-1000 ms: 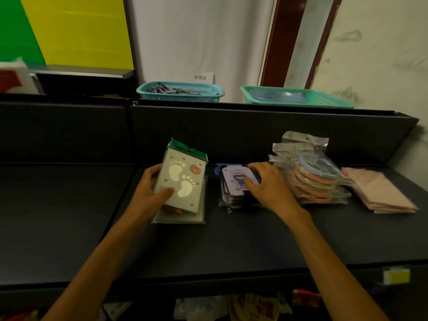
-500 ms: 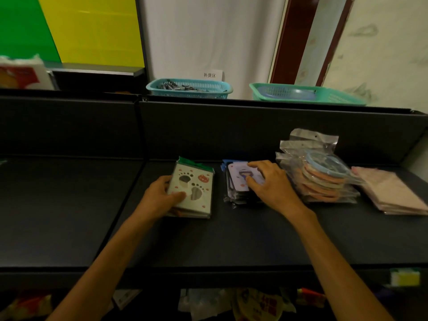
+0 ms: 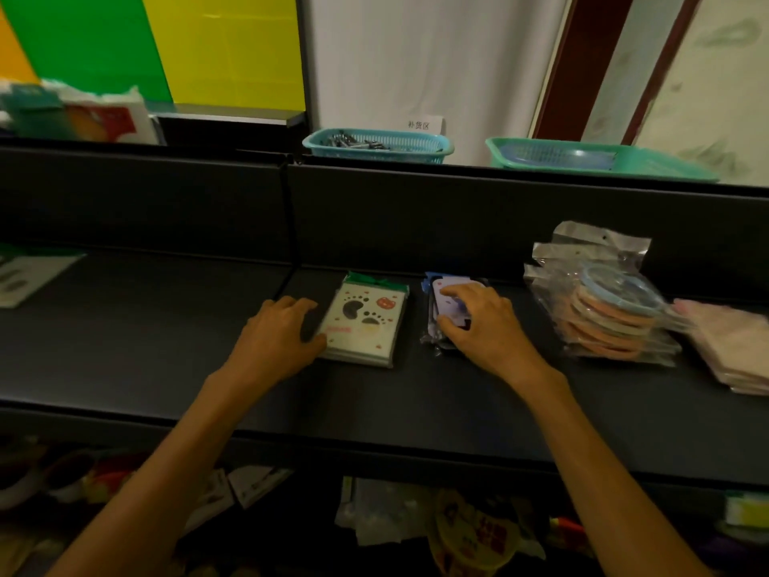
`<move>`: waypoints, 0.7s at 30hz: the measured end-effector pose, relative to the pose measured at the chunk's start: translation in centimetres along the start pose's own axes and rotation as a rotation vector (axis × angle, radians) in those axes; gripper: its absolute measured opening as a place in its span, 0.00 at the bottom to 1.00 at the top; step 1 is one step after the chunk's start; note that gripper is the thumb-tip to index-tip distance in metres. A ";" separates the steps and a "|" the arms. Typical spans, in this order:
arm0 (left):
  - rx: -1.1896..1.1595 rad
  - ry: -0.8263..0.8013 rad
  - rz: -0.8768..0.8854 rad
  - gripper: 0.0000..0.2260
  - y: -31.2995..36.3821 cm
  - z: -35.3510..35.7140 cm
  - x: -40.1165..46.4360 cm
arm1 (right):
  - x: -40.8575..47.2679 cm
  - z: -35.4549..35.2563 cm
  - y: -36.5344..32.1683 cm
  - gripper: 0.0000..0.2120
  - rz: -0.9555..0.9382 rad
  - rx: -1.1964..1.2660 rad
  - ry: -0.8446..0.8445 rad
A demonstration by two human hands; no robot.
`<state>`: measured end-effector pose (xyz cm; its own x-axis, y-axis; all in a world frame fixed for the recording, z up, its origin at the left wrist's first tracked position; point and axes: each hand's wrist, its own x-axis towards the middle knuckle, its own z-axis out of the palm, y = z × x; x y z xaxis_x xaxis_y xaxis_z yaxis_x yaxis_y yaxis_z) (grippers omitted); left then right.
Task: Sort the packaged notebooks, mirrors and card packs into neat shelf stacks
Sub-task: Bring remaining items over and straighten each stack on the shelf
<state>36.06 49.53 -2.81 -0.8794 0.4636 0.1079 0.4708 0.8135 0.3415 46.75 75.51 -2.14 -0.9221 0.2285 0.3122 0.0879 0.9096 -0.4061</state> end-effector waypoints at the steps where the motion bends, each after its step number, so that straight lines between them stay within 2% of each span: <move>1: 0.020 0.008 -0.002 0.28 -0.3 -0.1 -0.3 | 0.0 0.2 -0.4 0.24 -0.010 -0.005 -0.007; 11: 0.148 0.092 -0.065 0.28 -5.9 -3.1 -3.4 | 1.2 3.6 -7.5 0.22 -0.152 -0.030 -0.091; 21: 0.163 0.093 -0.138 0.27 -18.3 -8.2 -8.1 | 2.1 10.7 -20.6 0.22 -0.201 -0.037 -0.133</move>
<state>34.04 28.03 -2.29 -0.9353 0.3162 0.1585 0.3444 0.9164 0.2041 38.94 53.55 -2.26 -0.9638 -0.0039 0.2666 -0.0908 0.9449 -0.3144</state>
